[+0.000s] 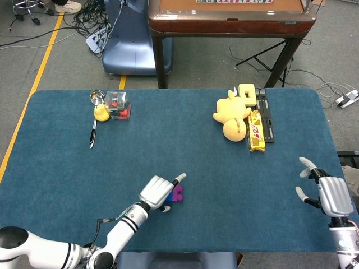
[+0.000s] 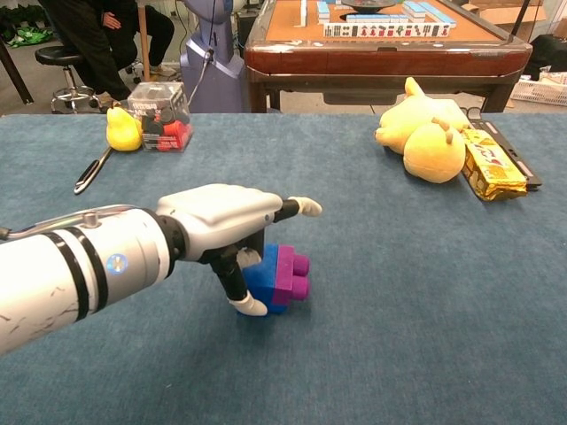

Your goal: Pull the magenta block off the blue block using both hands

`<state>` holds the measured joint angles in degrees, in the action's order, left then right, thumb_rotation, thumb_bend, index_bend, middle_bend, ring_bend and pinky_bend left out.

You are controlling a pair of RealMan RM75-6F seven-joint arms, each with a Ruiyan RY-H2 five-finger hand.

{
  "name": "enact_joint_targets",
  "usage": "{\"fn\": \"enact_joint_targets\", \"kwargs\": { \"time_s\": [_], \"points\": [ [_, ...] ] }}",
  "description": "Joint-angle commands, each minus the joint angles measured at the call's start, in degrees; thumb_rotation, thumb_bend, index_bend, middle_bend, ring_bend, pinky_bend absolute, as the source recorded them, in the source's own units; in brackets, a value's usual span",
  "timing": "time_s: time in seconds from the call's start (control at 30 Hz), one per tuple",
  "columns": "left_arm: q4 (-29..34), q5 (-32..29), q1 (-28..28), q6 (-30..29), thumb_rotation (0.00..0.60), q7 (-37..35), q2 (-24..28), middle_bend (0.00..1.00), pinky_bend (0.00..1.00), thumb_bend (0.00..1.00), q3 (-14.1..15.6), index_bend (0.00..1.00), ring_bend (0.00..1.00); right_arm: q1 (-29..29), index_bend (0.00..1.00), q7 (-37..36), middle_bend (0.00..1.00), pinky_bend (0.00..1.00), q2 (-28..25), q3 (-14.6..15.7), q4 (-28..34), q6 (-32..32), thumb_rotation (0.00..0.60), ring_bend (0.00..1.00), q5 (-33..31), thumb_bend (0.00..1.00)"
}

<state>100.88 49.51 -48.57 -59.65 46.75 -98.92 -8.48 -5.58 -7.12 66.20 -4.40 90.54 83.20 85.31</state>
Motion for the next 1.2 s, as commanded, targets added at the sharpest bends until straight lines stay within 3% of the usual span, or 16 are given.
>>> {"fn": "enact_joint_targets", "kwargs": {
  "time_s": [0.03,0.83,1.2],
  "points": [
    [-0.5,-0.5,-0.4,-0.4,0.6,-0.3,-0.3,0.95,1.0,0.0,-0.1,0.0,1.0,0.0,0.19,0.0,0.46,0.66,0.0,0.0,0.0,0.0,0.6,0.44,0.1,0.25],
    [-4.5,-0.2,-1.9,-2.9,0.6,1.1,0.8,0.95,1.0,0.0,1.7,0.0,1.0,0.2,0.19,-0.5,0.46,0.66,0.4,0.3,-0.5,-0.1,0.6,0.44,0.0,0.25],
    [-4.3,-0.7,-2.7,-2.6,0.6,1.9,1.0,0.95,1.0,0.0,2.3,0.12,0.99,0.1,0.19,-0.4,0.46,0.66,0.3,0.4,-0.5,-0.4,0.6,0.44,0.0,0.25]
  ]
}}
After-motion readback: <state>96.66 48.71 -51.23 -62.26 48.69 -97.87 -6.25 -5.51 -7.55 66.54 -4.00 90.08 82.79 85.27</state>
